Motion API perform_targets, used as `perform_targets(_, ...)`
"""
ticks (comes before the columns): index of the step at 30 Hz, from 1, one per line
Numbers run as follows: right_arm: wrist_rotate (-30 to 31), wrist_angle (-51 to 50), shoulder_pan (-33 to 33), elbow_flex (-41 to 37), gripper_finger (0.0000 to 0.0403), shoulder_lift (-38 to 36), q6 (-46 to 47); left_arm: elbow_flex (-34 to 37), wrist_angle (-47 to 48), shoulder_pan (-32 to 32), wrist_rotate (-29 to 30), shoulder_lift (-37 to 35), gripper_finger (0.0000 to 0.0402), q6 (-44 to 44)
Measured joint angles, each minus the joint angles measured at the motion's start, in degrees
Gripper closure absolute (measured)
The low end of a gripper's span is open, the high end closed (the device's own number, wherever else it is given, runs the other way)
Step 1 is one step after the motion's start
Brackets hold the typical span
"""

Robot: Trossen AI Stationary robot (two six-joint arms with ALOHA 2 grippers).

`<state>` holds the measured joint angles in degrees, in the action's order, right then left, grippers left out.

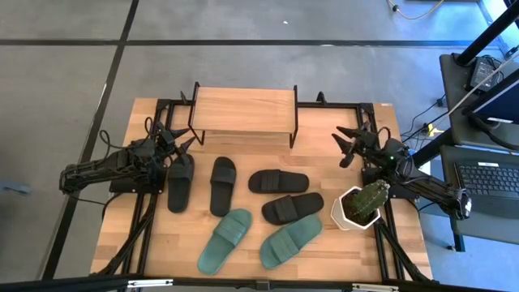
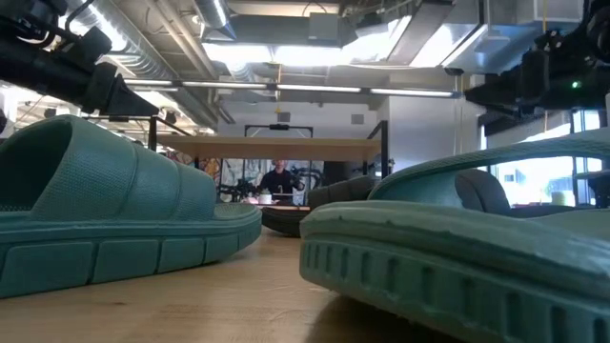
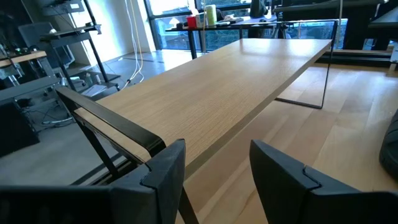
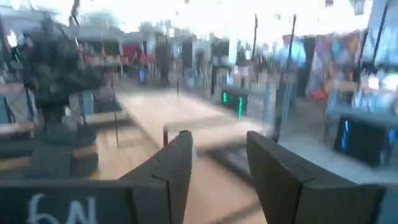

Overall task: Pick and place slides into the shelf
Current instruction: Put the black slide on the shelf

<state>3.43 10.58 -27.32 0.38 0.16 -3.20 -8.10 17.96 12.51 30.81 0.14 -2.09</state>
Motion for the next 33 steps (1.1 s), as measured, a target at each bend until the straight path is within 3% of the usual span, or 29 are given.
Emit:
perform_targets(7,-14.05,4.26,0.21,4.1,0.0249,1.93,-3.17,0.0,0.0,0.0,-0.01,0.0,0.023,0.0)
perform_targets(14,-14.5,2.14,0.2,12.3,0.0249,11.98,-3.15,0.0,0.0,0.0,-0.02,0.0,0.023,0.0)
perform_targets(23,-14.46,-8.41,0.18,28.25,0.0249,33.38,-1.25,0.01,0.0,0.0,-0.01,0.0,0.023,0.0)
perform_targets(33,-15.37,-32.1,0.18,50.8,0.0249,53.37,2.85,0.02,0.0,0.0,-0.02,0.0,0.023,0.0)
